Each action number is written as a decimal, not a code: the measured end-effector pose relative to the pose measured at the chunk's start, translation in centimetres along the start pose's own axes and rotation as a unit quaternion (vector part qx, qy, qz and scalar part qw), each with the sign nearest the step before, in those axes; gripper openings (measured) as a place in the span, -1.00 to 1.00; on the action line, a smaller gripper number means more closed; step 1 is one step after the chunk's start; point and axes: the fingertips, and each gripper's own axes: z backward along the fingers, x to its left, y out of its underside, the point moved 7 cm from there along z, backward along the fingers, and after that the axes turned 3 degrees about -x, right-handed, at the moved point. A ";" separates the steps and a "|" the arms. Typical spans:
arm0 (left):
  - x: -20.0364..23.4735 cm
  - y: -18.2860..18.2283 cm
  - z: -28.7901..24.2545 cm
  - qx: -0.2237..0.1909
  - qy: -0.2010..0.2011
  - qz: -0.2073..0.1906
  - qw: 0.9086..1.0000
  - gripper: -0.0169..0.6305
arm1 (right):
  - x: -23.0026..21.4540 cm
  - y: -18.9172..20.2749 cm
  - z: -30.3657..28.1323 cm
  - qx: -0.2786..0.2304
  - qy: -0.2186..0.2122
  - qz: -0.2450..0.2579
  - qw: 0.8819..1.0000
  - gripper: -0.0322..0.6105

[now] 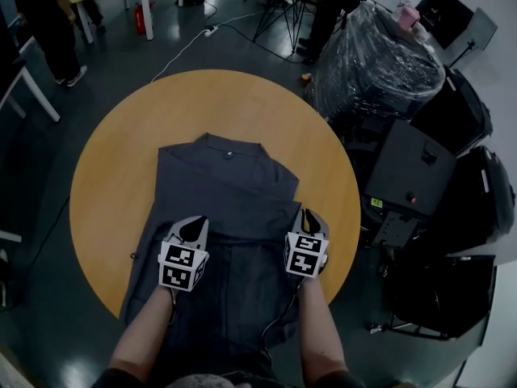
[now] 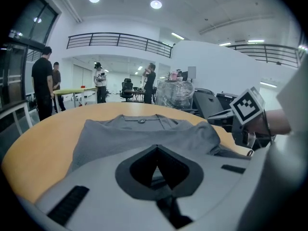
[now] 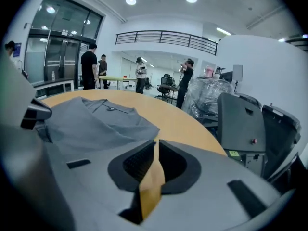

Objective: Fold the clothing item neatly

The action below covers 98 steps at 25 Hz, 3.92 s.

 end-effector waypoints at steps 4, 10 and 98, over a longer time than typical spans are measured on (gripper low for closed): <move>-0.1 -0.4 2.4 -0.013 -0.012 0.004 1.000 -0.92 | -2.2 1.0 1.0 0.011 0.035 -0.022 0.999 -0.87; -1.8 -1.5 7.8 -0.064 -0.023 -0.006 0.998 -0.92 | -2.5 1.1 4.7 -0.029 0.010 -0.070 0.997 -0.87; -1.9 27.5 43.1 -0.134 0.126 -0.119 0.976 -0.89 | 13.1 29.4 42.0 -0.124 -0.162 -0.037 0.978 -0.89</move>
